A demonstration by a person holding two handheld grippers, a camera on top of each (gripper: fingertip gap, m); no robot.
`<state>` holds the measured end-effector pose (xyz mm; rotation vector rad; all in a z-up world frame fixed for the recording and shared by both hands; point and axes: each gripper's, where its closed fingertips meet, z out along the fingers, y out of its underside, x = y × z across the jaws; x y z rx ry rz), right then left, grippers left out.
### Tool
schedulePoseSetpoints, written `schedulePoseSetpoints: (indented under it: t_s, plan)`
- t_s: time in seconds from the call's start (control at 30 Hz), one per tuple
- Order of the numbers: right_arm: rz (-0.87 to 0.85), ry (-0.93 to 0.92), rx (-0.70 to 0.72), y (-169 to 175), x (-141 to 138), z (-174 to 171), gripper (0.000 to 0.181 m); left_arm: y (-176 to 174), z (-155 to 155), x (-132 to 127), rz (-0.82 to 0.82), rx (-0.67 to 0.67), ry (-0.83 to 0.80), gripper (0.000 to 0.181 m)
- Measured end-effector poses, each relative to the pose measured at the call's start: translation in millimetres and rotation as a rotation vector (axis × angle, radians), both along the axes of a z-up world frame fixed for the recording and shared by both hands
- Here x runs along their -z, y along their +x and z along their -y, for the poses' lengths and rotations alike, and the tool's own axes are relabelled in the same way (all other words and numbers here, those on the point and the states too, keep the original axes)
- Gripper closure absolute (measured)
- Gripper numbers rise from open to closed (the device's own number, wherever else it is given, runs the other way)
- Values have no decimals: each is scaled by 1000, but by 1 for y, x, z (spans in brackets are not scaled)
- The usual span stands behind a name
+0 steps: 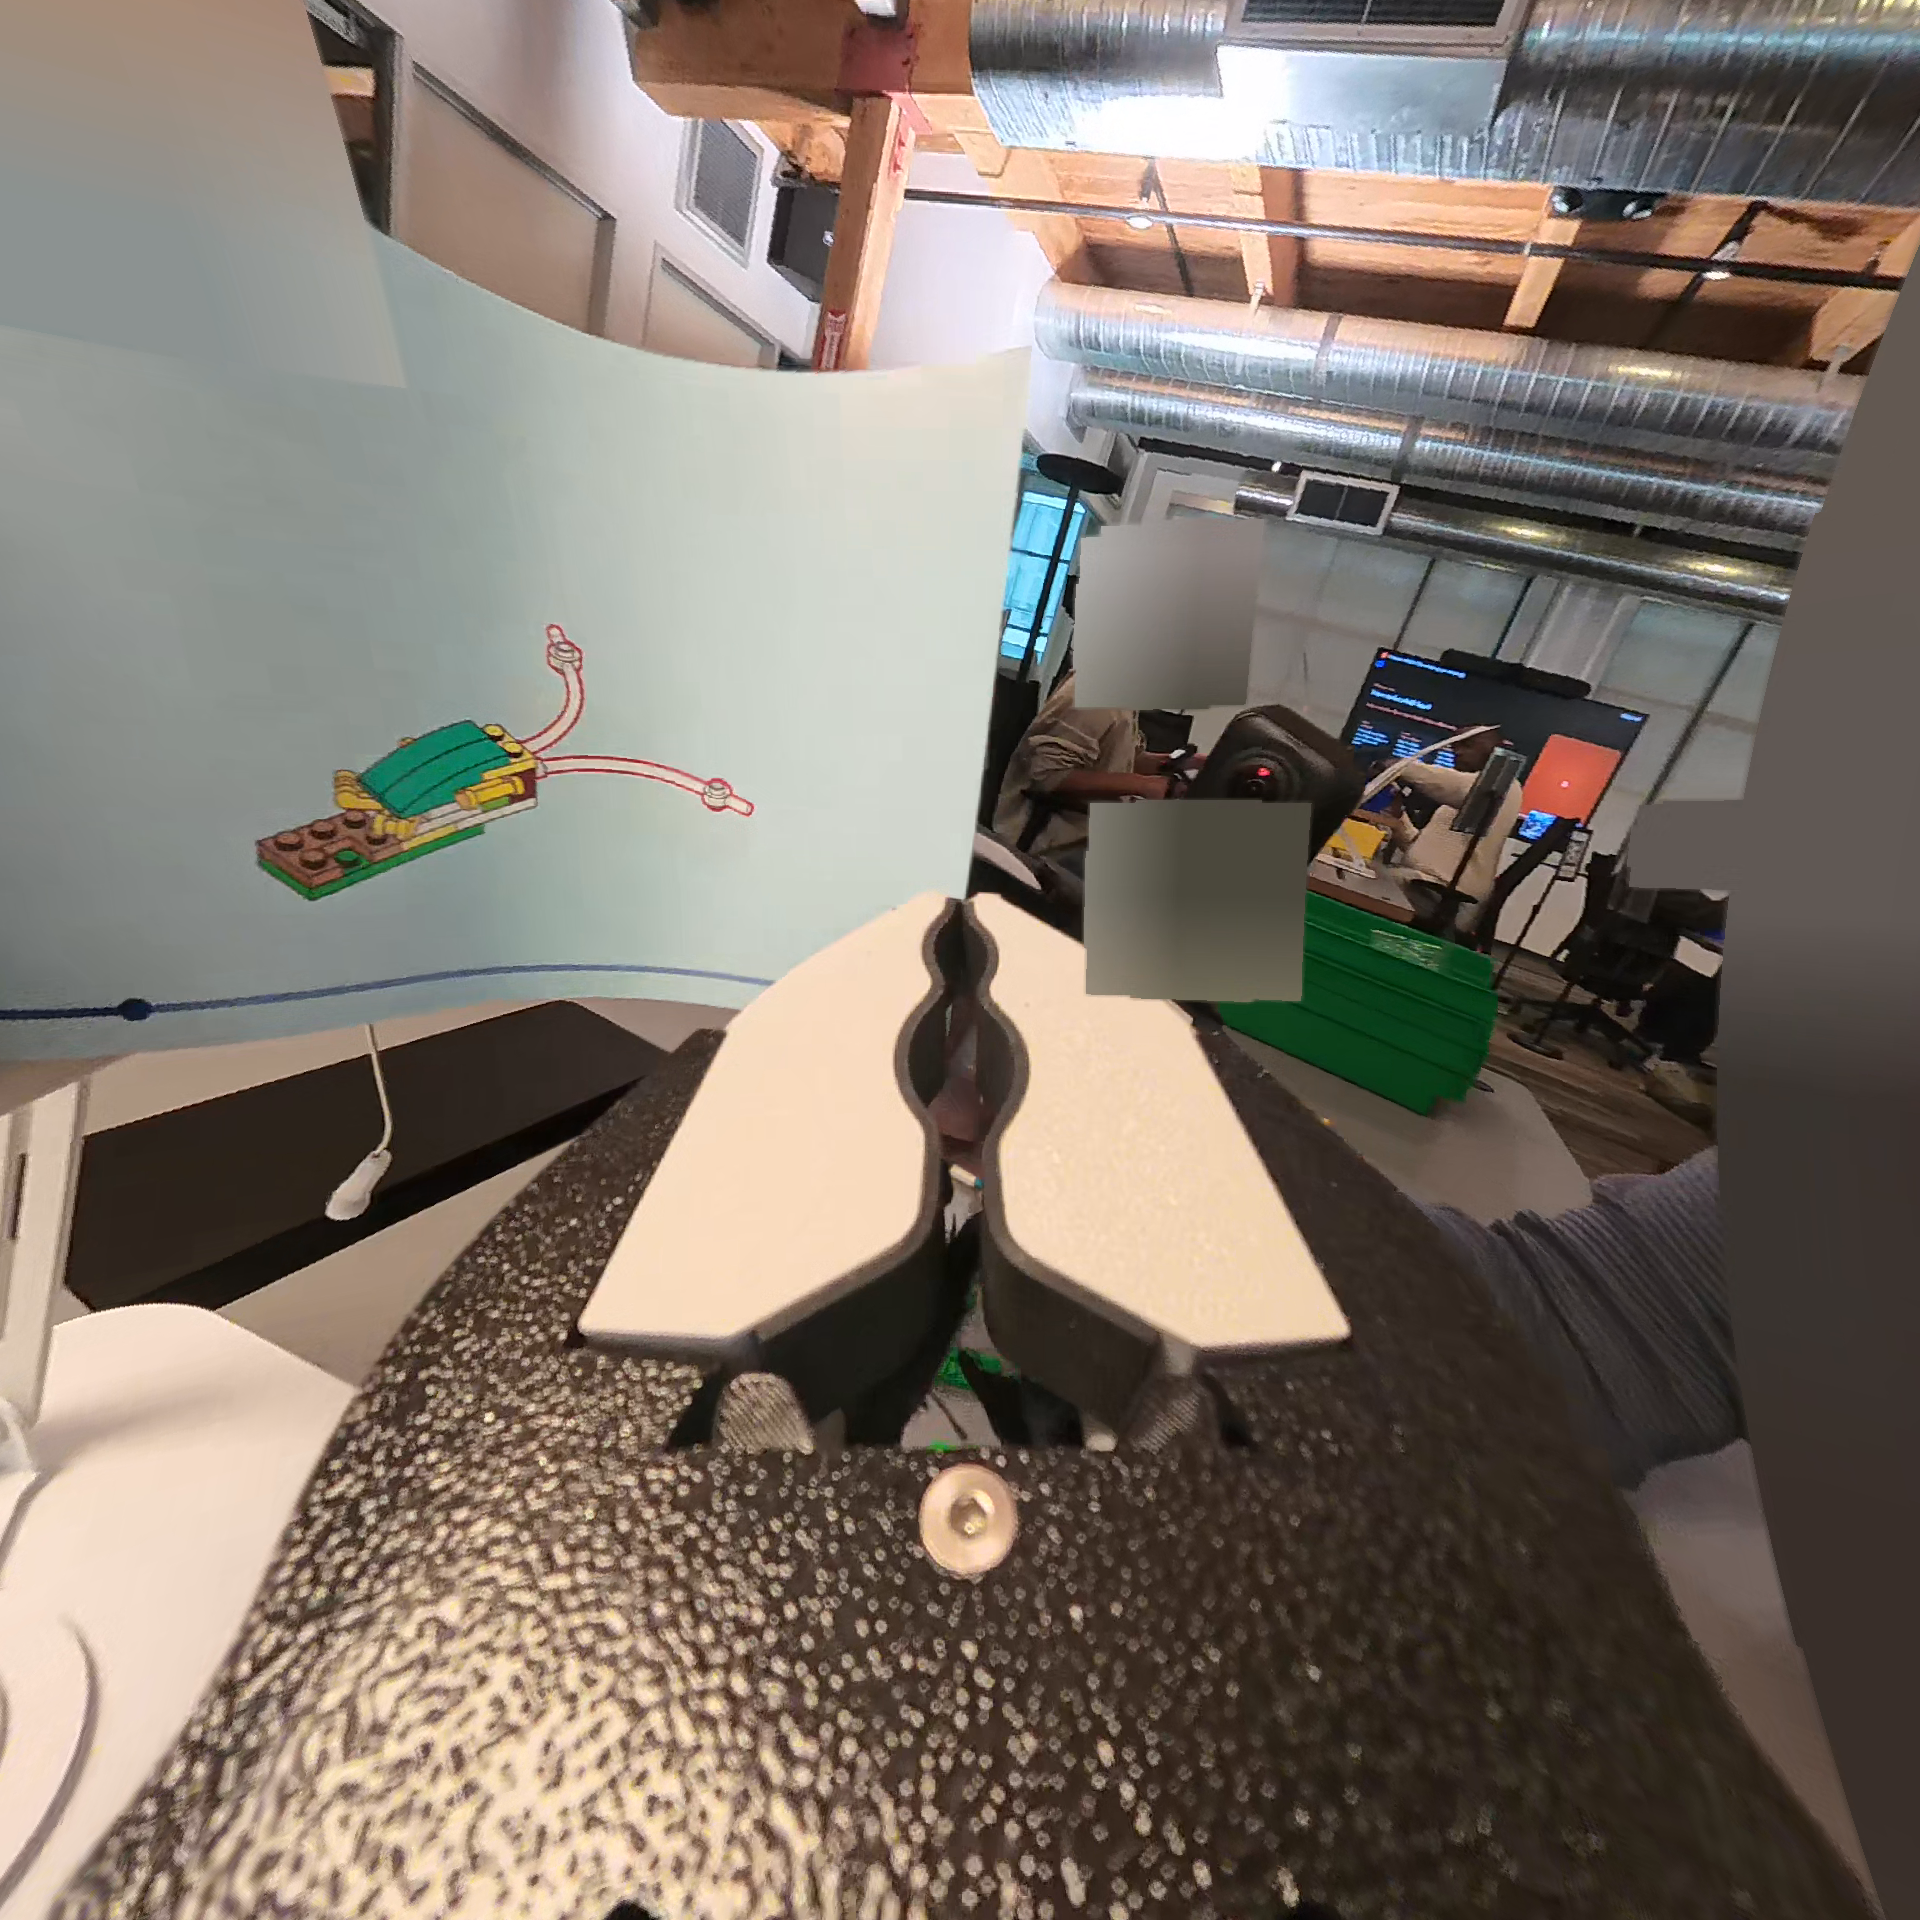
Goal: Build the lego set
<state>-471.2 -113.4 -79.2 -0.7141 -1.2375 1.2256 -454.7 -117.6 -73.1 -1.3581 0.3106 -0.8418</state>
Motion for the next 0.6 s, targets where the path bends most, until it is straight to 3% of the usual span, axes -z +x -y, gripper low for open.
schedulePoseSetpoints:
  t_s: [0.03,0.6]
  plan:
    - [-2,-2,-6,0,0,1,125,2,0,0,8,15,-1,181]
    - [-2,-57,-40,0,1,-1,128,6,0,1,187,154,-39,181]
